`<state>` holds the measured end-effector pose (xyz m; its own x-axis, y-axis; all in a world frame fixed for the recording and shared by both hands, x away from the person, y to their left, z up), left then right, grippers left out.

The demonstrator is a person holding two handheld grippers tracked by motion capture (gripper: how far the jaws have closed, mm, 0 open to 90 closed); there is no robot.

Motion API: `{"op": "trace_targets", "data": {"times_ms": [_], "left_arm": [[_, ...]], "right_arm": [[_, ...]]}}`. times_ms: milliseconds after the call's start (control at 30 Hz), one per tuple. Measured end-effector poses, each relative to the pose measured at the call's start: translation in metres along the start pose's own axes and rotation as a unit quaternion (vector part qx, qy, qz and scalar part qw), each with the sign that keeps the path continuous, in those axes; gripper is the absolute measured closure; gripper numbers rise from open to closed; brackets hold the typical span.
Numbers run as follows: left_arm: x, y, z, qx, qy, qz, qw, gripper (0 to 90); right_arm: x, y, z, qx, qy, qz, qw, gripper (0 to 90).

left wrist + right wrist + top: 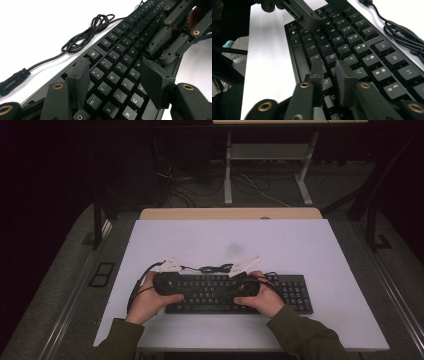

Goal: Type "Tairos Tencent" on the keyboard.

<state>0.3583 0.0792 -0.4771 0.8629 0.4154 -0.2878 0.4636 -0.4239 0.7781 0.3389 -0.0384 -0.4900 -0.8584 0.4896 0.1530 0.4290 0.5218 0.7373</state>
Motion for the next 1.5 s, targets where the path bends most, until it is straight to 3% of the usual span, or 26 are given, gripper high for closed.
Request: {"op": "trace_targets", "data": {"times_ms": [233, 667, 900, 1200, 1500], "left_arm": [[-0.001, 0.0, 0.002, 0.003, -0.001, 0.004, 1.0, 44.9], [-0.005, 0.004, 0.015, 0.011, -0.016, -0.001, 0.9998, 77.2], [-0.004, 0.003, 0.023, 0.02, -0.02, -0.002, 0.9996, 87.8], [-0.004, 0.002, 0.034, 0.044, -0.011, 0.005, 0.9989, 88.7], [-0.004, 0.002, 0.041, 0.051, -0.008, -0.002, 0.9987, 88.8]], "right_arm": [[-0.005, 0.004, -0.006, -0.019, -0.004, 0.01, 0.9998, 62.9], [-0.022, 0.008, -0.018, -0.042, -0.023, 0.022, 0.9986, 50.1], [-0.03, 0.008, -0.023, -0.048, -0.031, 0.031, 0.9979, 48.0], [-0.034, 0.01, -0.028, -0.054, -0.032, 0.035, 0.9974, 48.0], [-0.035, 0.012, -0.032, -0.06, -0.033, 0.039, 0.9969, 48.0]]}}
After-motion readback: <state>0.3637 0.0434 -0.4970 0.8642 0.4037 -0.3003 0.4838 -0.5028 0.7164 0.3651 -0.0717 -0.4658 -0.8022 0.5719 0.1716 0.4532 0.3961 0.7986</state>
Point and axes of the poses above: each handheld gripper's, and its own axes: z roughly forward along the jaws, y roughly out of its top, x roughly to its left, the point moved 10 cm from there along z, roughly forward along the jaws, and after that the axes turned 11 degrees about -y, right-handed, at the moved point
